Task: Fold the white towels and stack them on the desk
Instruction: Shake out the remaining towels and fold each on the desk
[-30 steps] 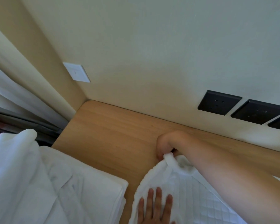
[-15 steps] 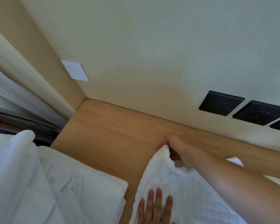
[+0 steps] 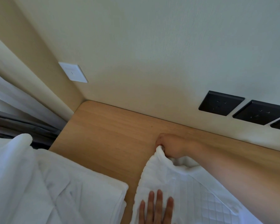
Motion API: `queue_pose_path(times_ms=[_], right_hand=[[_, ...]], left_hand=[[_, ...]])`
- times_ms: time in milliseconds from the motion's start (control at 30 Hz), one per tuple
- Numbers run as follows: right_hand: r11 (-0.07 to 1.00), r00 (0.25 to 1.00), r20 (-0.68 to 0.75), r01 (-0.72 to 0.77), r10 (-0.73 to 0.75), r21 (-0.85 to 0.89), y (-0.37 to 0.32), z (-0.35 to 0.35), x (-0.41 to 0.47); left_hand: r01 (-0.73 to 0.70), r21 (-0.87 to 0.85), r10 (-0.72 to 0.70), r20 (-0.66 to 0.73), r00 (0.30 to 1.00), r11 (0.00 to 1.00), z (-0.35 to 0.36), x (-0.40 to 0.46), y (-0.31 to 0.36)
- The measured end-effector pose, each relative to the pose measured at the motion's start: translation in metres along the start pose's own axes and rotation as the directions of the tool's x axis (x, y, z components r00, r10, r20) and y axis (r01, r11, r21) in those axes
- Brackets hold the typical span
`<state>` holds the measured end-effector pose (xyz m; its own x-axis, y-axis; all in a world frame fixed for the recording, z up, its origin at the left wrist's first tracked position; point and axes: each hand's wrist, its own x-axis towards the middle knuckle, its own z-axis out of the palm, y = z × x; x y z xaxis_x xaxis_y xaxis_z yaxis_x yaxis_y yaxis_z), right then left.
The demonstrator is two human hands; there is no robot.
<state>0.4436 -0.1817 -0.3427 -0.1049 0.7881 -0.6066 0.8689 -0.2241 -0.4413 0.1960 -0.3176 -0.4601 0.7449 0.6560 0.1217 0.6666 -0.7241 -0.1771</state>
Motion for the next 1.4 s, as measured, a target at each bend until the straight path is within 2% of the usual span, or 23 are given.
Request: queue_pose_path(times_ms=[67, 133, 200, 267, 400, 533, 667, 733, 833, 1000, 1167, 1267, 1400], right_hand=[[0.994, 0.987, 0.157, -0.051, 0.035, 0.097, 0.001, -0.008, -0.005], [0.989, 0.948, 0.316, -0.087, 0.047, 0.116, 0.003, -0.015, -0.011], [0.989, 0.911, 0.41, -0.096, 0.042, 0.112, 0.009, -0.021, -0.015], [0.983, 0.896, 0.442, -0.111, 0.034, 0.149, 0.017, -0.026, -0.018], [0.961, 0.937, 0.348, -0.12, 0.027, 0.248, 0.029, -0.029, -0.022], [0.923, 0.974, 0.227, -0.087, 0.0, 0.375, 0.026, -0.026, -0.015], [0.974, 0.999, 0.014, -0.041, 0.038, 0.223, 0.02, -0.028, -0.008], [0.983, 0.998, 0.012, -0.06, 0.058, 0.175, 0.016, -0.026, -0.007], [0.992, 0.992, 0.114, -0.07, 0.059, 0.1, 0.009, -0.022, -0.005], [0.996, 0.995, 0.038, 0.091, -0.091, 0.02, -0.012, -0.021, 0.008], [0.988, 0.975, 0.182, 0.14, -0.127, -0.06, -0.036, -0.025, 0.018], [0.966, 0.98, 0.142, 0.167, -0.14, -0.197, -0.037, -0.027, 0.021], [0.985, 0.991, 0.005, 0.136, -0.136, -0.111, -0.026, -0.026, 0.02]], left_hand=[[0.012, -0.051, -0.011, 0.006, 1.0, 0.999, -0.003, 0.001, 0.002], [0.024, -0.052, -0.025, -0.02, 0.999, 0.998, -0.006, 0.002, 0.002], [0.033, -0.065, -0.036, -0.039, 0.999, 0.997, -0.01, 0.004, 0.001], [0.018, -0.091, -0.022, -0.041, 0.999, 0.996, -0.012, 0.002, 0.005], [0.041, -0.157, -0.046, -0.031, 0.998, 0.987, -0.016, -0.001, 0.012], [0.033, -0.133, -0.031, 0.015, 0.999, 0.991, -0.018, -0.002, 0.014], [0.036, -0.072, -0.039, -0.036, 0.999, 0.997, -0.016, -0.017, 0.021], [0.028, -0.067, -0.032, -0.05, 0.998, 0.997, -0.016, -0.019, 0.023], [-0.004, -0.032, 0.003, -0.053, 0.999, 0.999, -0.013, -0.018, 0.022], [-0.018, -0.044, 0.016, -0.047, 0.999, 0.999, -0.008, -0.019, 0.022], [-0.019, -0.106, 0.023, 0.037, 0.999, 0.994, -0.009, -0.011, 0.016], [0.018, -0.152, -0.005, 0.082, 0.997, 0.988, -0.014, -0.005, 0.016], [0.033, -0.12, -0.024, 0.07, 0.997, 0.992, -0.009, -0.004, 0.01]])
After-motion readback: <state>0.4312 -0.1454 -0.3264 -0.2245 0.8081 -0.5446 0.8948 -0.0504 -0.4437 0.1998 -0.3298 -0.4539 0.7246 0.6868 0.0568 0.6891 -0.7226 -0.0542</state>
